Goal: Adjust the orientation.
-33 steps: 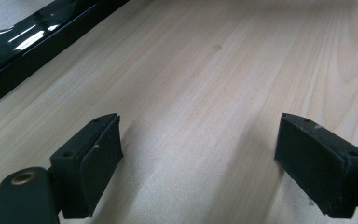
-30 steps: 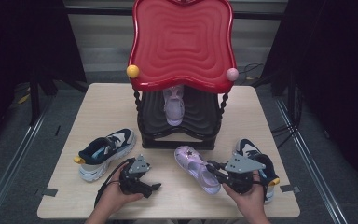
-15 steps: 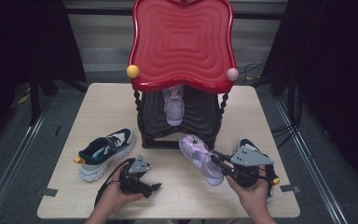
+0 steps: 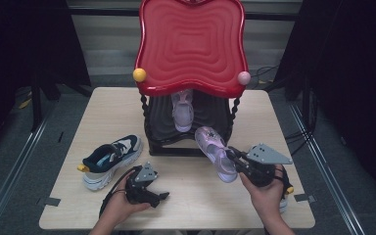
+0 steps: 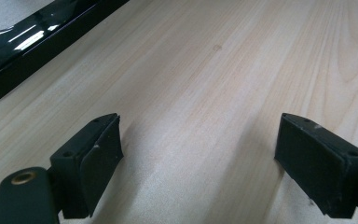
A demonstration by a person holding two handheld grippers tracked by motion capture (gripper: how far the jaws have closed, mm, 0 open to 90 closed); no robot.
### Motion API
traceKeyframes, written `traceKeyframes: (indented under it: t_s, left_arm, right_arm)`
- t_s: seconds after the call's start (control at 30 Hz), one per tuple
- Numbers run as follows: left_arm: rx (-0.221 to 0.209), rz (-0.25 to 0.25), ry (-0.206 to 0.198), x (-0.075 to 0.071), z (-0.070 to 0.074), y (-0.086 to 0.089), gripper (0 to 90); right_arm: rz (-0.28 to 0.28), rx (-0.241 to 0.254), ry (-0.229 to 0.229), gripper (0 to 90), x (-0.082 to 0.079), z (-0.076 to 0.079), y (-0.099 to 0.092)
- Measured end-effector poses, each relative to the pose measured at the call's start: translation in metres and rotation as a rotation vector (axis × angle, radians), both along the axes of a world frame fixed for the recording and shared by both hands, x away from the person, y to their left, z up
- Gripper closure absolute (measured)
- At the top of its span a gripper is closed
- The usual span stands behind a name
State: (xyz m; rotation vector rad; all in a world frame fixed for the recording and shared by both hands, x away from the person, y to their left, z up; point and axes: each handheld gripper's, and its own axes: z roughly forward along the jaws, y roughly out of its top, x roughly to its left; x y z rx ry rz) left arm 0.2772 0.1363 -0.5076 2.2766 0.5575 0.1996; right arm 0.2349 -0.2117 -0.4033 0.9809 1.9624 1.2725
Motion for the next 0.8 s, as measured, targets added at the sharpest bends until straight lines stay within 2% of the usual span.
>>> traceKeyframes:
  t_s: [0.2, 0.33, 0.5, 0.8]
  left_arm:
    - [0.0, 0.001, 0.0, 0.0, 0.0, 0.0, 14.1]
    - [0.0, 0.001, 0.0, 0.0, 0.0, 0.0, 14.1]
    - [0.001, 0.0, 0.0, 0.0, 0.0, 0.0, 14.1]
    - [0.001, 0.0, 0.0, 0.0, 0.0, 0.0, 14.1]
  right_arm:
    - [-0.053, 0.004, -0.019, 82.8, 0.005, 0.001, 0.0]
    - [-0.082, 0.027, -0.026, 82.8, 0.009, 0.001, 0.003]
    - [-0.107, 0.027, -0.045, 82.8, 0.013, 0.002, 0.009]
    - [-0.183, 0.048, -0.072, 82.9, 0.021, 0.007, 0.019]
